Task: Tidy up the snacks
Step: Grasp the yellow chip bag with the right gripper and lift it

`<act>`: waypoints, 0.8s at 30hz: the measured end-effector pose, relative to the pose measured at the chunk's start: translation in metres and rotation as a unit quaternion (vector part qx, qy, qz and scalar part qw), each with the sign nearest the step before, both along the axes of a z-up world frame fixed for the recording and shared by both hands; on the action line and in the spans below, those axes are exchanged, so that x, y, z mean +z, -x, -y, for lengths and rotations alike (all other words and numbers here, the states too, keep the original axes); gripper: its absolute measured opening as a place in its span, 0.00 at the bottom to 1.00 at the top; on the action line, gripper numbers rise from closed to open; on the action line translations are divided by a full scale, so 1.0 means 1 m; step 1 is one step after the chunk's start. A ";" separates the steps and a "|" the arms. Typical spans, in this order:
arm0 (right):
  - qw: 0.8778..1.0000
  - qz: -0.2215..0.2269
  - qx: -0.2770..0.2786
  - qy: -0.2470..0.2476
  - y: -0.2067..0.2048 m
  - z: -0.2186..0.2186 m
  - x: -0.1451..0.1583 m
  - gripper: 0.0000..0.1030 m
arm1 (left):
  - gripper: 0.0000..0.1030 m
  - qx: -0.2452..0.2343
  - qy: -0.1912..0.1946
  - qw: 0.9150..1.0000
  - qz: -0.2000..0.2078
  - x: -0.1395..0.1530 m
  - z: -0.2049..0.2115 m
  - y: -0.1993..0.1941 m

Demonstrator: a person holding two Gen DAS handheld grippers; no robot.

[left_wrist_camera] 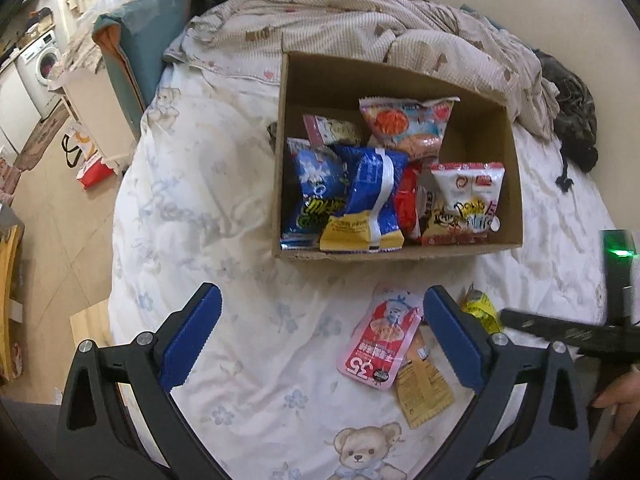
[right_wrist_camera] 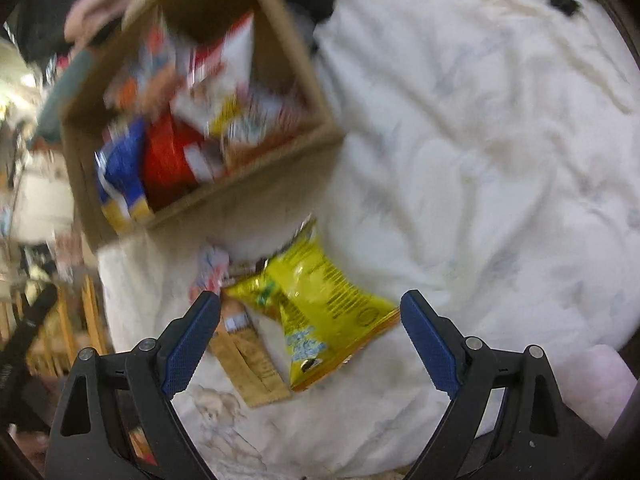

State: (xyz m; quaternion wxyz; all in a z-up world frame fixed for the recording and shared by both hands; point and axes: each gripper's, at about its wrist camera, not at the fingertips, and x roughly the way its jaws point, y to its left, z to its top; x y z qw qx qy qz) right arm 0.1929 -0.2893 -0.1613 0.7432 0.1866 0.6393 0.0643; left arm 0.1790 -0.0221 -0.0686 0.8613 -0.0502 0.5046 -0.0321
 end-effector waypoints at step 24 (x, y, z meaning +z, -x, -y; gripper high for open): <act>0.992 0.035 0.096 0.079 0.036 -0.038 0.022 0.47 | 0.97 -0.046 0.012 0.992 -0.121 -0.062 0.024 -0.015</act>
